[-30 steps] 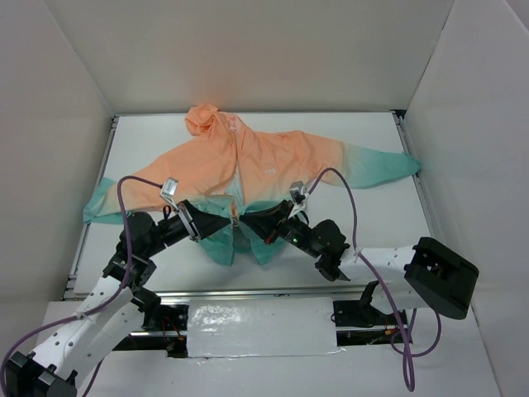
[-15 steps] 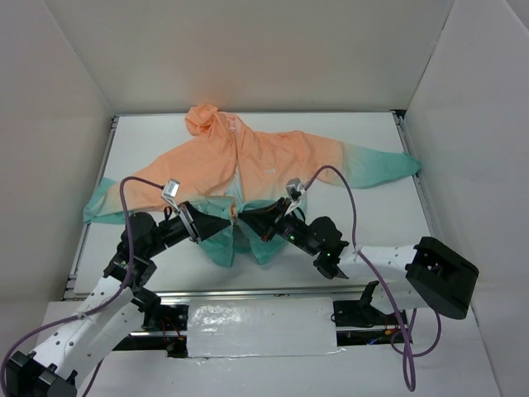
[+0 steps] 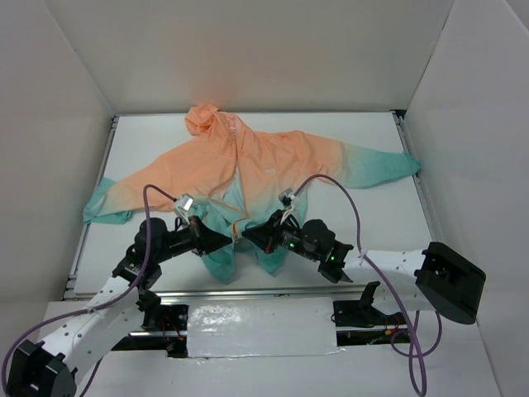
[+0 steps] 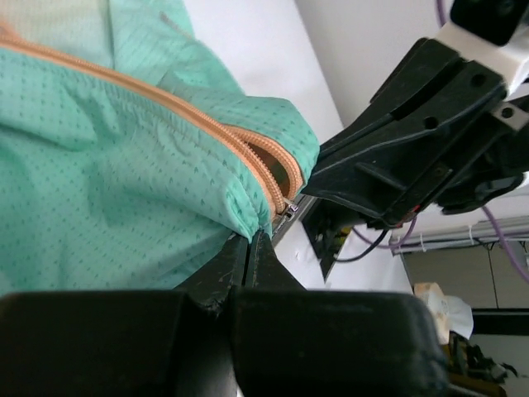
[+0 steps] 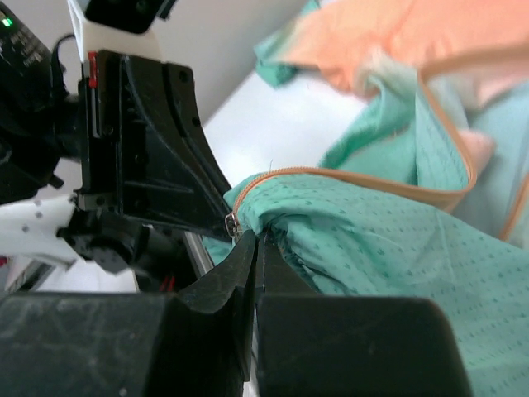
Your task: Zip up the jacket
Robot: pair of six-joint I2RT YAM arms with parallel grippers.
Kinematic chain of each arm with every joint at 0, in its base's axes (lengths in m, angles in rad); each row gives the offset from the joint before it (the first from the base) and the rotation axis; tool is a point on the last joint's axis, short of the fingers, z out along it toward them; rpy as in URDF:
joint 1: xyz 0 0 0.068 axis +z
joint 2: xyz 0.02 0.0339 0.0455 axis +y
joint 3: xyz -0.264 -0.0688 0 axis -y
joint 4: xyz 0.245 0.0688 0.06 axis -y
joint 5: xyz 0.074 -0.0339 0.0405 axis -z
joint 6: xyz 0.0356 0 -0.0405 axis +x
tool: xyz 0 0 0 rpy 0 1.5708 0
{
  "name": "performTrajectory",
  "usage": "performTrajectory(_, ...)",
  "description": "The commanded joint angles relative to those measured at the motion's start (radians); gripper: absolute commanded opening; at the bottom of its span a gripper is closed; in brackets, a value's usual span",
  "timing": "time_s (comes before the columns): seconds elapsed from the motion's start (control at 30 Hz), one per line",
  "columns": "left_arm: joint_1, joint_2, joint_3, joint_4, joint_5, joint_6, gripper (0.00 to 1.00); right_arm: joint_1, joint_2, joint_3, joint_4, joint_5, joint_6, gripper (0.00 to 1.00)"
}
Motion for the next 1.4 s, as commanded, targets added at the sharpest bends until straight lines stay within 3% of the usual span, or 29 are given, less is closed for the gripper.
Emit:
performTrajectory(0.0, -0.018, 0.047, -0.079, 0.001, 0.050, 0.010, 0.00, -0.005, -0.061, -0.018, -0.022, 0.095, 0.043, 0.00)
performTrajectory(0.13, -0.052, 0.096, -0.154, 0.121, 0.063, -0.011, 0.00, 0.004, -0.083, -0.036, -0.103, 0.092, 0.085, 0.00)
performTrajectory(0.37, -0.145, 0.151, -0.195, 0.193, 0.032, -0.008, 0.00, 0.023, -0.052, -0.067, -0.232, 0.156, 0.169, 0.00)
performTrajectory(0.7, -0.245, 0.452, -0.234, 0.351, -0.057, -0.030, 0.00, 0.027, 0.058, -0.067, -0.381, 0.235, 0.307, 0.00)
performTrajectory(0.83, -0.251, 0.480, -0.217, 0.307, -0.138, -0.005, 0.00, 0.029, 0.106, -0.032, -0.445, 0.281, 0.307, 0.00)
performTrajectory(0.97, -0.251, 0.530, -0.186, 0.307, -0.128, 0.013, 0.00, 0.029, 0.150, -0.012, -0.433, 0.264, 0.295, 0.00)
performTrajectory(1.17, -0.256, 0.583, -0.165, 0.340, -0.083, 0.044, 0.00, 0.029, 0.117, -0.003, -0.425, 0.222, 0.255, 0.09)
performTrajectory(1.37, -0.256, 0.557, -0.169, 0.342, -0.089, 0.035, 0.00, 0.030, 0.072, -0.009, -0.410, 0.146, 0.203, 0.31)
